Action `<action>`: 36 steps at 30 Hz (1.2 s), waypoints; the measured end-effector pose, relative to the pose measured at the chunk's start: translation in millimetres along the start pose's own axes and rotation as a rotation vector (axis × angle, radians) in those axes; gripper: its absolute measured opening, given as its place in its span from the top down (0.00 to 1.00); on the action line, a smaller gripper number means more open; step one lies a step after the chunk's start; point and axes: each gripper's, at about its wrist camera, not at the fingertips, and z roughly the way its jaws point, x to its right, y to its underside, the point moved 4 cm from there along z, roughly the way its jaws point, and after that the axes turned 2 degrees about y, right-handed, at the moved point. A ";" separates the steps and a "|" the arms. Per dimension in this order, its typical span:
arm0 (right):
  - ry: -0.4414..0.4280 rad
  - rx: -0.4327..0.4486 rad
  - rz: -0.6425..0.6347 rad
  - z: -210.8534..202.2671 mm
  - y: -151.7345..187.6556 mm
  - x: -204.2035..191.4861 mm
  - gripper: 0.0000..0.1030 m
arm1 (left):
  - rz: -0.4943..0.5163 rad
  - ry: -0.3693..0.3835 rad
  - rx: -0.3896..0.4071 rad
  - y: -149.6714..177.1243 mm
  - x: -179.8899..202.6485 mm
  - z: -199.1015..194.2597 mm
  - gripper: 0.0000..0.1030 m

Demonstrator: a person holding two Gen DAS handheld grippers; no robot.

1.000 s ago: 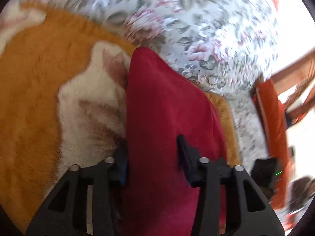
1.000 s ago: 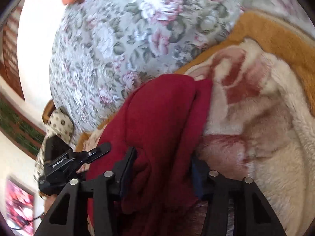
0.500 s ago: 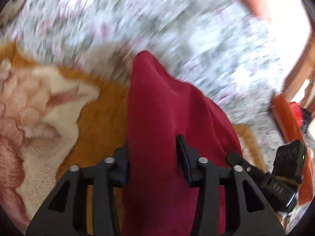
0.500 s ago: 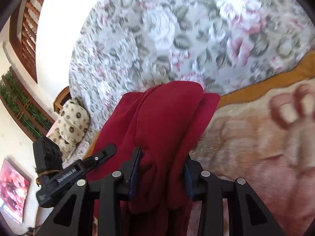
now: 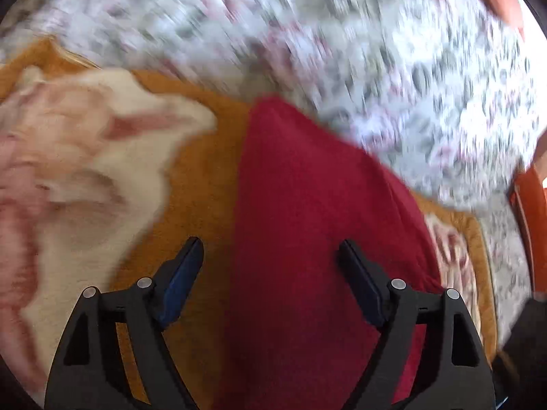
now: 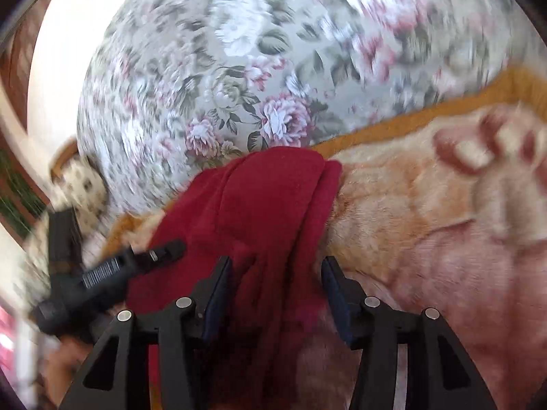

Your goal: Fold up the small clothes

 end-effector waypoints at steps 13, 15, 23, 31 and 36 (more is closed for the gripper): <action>0.081 -0.120 -0.533 28.0 40.0 -80.6 0.64 | 0.247 0.116 -0.022 23.7 56.8 -7.9 0.43; 0.005 -0.099 -0.443 25.7 31.3 -69.3 0.63 | 0.296 0.051 -0.018 25.9 65.5 -2.4 0.40; -0.021 -0.081 -0.445 28.7 32.4 -69.6 0.62 | 0.402 -0.072 -0.004 42.1 77.7 13.7 0.27; -0.026 -0.076 -0.444 27.0 35.4 -69.4 0.62 | 0.390 -0.074 0.002 41.8 78.2 14.4 0.27; -0.023 -0.073 -0.449 26.6 36.2 -70.4 0.62 | 0.394 -0.075 0.006 41.7 77.6 14.4 0.27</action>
